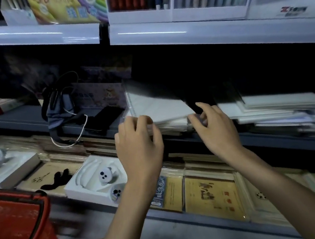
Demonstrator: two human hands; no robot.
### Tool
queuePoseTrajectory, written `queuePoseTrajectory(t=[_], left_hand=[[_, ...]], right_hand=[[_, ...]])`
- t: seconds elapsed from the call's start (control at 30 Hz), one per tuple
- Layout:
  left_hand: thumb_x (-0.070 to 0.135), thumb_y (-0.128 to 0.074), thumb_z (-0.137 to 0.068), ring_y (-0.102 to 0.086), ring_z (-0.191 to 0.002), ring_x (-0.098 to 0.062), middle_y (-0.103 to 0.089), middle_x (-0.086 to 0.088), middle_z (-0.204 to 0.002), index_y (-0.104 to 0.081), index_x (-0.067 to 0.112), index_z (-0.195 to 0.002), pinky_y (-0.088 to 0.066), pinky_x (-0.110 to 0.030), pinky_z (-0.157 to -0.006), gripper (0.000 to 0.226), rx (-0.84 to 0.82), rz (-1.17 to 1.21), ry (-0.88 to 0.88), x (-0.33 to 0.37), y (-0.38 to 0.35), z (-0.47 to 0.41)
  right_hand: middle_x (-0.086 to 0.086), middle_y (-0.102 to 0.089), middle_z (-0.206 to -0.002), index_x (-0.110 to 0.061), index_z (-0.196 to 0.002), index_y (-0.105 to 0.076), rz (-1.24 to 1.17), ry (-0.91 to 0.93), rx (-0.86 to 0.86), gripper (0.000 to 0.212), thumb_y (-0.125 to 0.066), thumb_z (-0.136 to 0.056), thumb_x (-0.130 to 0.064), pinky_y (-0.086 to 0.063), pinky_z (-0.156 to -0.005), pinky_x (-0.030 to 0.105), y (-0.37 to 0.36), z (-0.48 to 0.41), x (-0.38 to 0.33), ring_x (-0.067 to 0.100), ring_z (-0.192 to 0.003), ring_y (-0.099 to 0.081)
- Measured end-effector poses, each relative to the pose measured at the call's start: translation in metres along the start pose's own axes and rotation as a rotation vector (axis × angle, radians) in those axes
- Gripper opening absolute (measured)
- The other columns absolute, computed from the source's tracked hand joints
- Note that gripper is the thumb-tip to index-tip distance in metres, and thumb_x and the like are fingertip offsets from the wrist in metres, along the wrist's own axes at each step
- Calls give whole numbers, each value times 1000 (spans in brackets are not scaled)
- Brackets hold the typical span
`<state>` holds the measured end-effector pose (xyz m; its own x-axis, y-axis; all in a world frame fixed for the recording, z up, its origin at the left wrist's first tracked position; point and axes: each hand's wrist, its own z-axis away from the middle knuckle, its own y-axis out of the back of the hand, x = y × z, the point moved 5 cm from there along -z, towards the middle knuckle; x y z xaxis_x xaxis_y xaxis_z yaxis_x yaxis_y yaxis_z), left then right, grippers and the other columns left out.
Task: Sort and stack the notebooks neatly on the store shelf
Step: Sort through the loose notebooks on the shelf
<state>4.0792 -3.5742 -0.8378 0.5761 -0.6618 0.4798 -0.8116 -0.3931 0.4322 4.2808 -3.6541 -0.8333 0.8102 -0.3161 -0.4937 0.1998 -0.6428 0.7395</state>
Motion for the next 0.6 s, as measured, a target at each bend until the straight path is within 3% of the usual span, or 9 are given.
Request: queuePoseTrajectory(t=[0.13, 0.27, 0.43, 0.6], left_hand=[[24, -71, -95, -53, -84, -26, -59, -3, -95, -68, 16, -99, -44, -40, -71, 10, -75, 45, -109, 29, -12, 20], [29, -65, -98, -55, -87, -29, -60, -6, -97, -69, 13, -110, -46, -41, -69, 21, -168, 48, -280, 63, -34, 38], [36, -58, -100, -61, -104, -31, -65, -10, -118, -64, 11, -134, -51, -45, -81, 42, -293, 55, -429, 105, -68, 63], [29, -61, -97, -61, -115, -32, -65, -10, -127, -61, 12, -137, -50, -45, -92, 43, -335, 96, -546, 152, -97, 98]], right_hand=[[-12, -53, -128, -29, -148, -50, -62, 53, 56, 52, -59, -100, -47, -47, -93, 25, 25, 34, 14, 5, -116, -54], [-14, -51, -136, -28, -148, -51, -66, -37, 117, 53, -62, -98, -44, -41, -98, 22, 53, 71, 57, 3, -123, -50], [-6, -55, -134, -23, -144, -56, 38, -68, 184, 56, -64, -94, -46, -51, -98, 38, 80, 106, 116, 17, -121, -57], [-3, -50, -142, -26, -149, -50, 119, -188, 213, 64, -65, -91, -50, -50, -102, 43, 105, 110, 156, 23, -126, -54]])
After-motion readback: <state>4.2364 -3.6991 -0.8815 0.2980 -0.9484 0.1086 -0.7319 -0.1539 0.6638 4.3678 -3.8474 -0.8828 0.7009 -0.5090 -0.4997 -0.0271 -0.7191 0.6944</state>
